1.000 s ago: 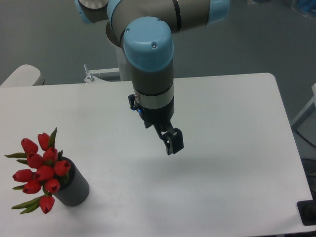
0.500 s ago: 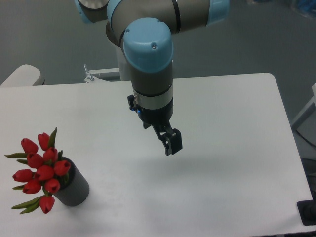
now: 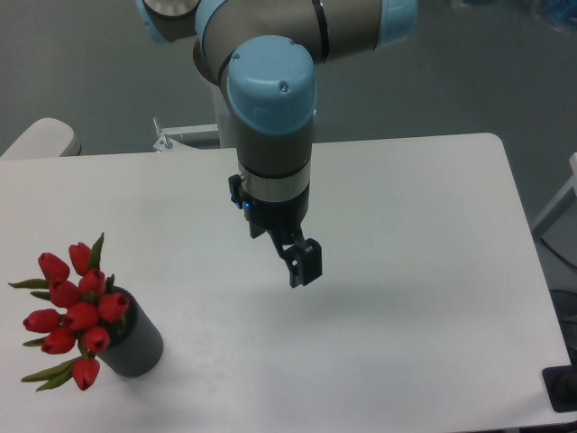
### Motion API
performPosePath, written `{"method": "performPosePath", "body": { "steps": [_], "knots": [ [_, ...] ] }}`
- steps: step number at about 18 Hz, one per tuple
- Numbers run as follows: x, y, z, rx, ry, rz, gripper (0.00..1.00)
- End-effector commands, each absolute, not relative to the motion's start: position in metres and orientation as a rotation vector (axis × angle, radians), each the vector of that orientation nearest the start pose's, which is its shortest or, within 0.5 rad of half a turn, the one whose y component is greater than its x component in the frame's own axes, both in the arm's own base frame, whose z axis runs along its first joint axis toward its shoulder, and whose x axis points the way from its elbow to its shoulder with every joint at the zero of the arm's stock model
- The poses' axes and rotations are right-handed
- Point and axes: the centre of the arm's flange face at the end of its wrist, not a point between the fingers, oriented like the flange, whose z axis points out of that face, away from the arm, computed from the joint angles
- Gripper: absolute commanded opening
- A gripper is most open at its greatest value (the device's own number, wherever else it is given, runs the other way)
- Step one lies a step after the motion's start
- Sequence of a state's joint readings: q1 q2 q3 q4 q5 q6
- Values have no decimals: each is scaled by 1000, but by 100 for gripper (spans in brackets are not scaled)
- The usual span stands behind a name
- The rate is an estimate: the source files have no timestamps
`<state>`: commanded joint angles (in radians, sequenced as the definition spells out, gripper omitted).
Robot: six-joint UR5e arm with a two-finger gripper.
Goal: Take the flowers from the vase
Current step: 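Move the open gripper toward the red tulip stems above the vase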
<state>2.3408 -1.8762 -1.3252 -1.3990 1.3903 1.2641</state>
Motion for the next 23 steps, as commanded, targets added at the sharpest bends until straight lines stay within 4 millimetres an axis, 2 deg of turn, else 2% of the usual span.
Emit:
{"method": "performPosePath", "body": {
  "steps": [2, 5, 9, 13, 17, 23],
  "knots": [
    [-325, 559, 458, -2772, 673, -82, 100],
    [-325, 559, 447, -2665, 573, -220, 100],
    [-337, 552, 421, -2425, 477, -334, 100],
    [-333, 547, 396, -2340, 479, -308, 100],
    [-330, 548, 396, -2309, 464, -319, 100],
    [-319, 557, 367, -2188, 435, -389, 100]
  ]
}}
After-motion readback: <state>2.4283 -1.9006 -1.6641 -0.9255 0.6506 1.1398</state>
